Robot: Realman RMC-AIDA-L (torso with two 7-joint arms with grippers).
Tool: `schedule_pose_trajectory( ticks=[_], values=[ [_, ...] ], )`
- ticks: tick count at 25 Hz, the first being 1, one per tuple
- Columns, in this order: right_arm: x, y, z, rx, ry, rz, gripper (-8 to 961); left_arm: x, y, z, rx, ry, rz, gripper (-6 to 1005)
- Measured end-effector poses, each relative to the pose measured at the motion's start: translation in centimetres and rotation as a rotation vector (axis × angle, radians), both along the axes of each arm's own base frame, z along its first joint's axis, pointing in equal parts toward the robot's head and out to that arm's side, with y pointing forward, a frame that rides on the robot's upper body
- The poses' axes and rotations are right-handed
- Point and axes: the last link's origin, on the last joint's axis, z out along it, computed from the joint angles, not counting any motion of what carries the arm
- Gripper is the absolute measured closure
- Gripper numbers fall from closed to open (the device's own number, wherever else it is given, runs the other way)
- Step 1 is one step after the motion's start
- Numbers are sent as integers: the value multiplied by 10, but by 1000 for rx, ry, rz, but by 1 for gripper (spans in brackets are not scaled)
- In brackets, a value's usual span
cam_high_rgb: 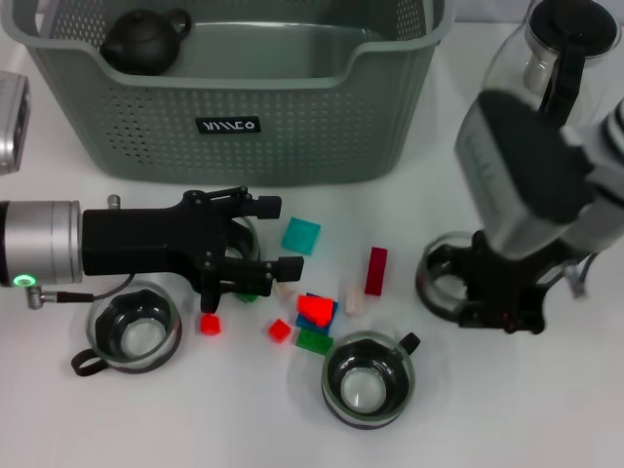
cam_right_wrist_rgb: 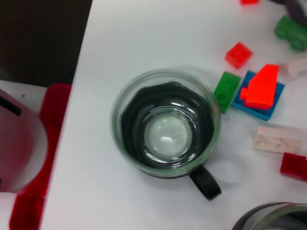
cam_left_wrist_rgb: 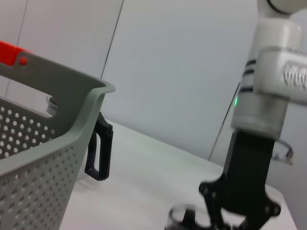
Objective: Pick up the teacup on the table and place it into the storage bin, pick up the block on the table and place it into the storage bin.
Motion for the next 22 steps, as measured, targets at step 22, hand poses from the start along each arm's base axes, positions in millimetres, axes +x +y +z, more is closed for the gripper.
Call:
schedule_pose_trajectory(
  ticks=[22],
  values=[
    [-147, 38, 38, 29, 165, 80, 899, -2, 0, -4, 34, 27, -35, 65]
  ],
)
